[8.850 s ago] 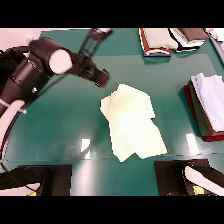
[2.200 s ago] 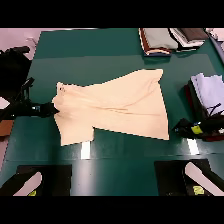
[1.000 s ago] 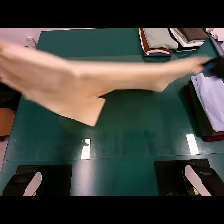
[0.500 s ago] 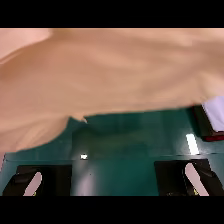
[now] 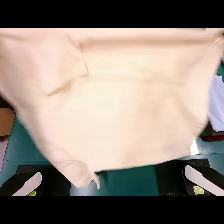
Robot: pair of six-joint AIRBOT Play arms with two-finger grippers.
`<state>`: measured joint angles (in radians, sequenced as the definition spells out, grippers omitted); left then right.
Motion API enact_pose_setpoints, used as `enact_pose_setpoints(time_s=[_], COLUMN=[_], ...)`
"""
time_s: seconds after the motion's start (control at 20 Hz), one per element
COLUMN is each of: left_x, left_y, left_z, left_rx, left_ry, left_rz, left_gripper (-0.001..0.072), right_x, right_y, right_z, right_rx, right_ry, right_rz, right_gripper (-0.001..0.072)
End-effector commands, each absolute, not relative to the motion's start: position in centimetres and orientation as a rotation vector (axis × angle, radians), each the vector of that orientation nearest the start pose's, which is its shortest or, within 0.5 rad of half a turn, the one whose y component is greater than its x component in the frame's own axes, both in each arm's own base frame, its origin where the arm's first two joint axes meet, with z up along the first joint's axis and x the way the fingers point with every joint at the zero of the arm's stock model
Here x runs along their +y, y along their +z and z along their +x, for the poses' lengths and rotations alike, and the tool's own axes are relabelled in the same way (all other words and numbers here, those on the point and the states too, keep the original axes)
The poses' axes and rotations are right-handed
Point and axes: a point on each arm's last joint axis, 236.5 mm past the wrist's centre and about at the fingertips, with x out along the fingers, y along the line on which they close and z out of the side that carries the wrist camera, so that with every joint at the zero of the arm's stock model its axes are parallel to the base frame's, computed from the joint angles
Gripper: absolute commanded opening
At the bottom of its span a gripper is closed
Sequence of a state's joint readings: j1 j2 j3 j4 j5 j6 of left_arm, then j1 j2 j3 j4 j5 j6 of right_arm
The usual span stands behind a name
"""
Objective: Fold the shirts.
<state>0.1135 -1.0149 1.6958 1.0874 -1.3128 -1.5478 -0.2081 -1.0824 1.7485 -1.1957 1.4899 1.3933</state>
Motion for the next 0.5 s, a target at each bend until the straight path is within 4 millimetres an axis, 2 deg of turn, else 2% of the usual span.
enact_pose_setpoints(time_s=[0.0,0.05,0.1,0.2,0.3,0.4,0.45], left_x=[-8.3,-8.8,-8.9,-8.6,-8.4,-8.4,-8.4], left_y=[17.0,13.3,10.7,7.1,5.9,6.3,6.4], left_z=[41.2,42.8,44.3,47.6,50.6,52.8,53.3], left_rx=[0.966,1.02,1.052,1.056,1.05,1.032,1.03], left_ry=[-0.344,-0.335,-0.32,-0.289,-0.282,-0.293,-0.295], left_rz=[-0.306,-0.31,-0.314,-0.334,-0.335,-0.326,-0.32], left_gripper=[0.0022,0.0023,0.0023,0.0022,0.0022,0.0023,0.0023], right_x=[1.2,1.2,1.1,0.8,0.8,1.0,0.9], right_y=[15.1,11.7,9.0,5.3,4.2,4.3,4.5], right_z=[39.0,39.7,40.4,42.6,45.8,48.5,49.5], right_rx=[1.127,1.204,1.258,1.308,1.285,1.254,1.238], right_ry=[0.2,0.203,0.202,0.197,0.204,0.218,0.219], right_rz=[0.08,0.099,0.115,0.135,0.154,0.164,0.161], right_gripper=[0.0017,0.0017,0.0017,0.0017,0.0017,0.0017,0.0017])
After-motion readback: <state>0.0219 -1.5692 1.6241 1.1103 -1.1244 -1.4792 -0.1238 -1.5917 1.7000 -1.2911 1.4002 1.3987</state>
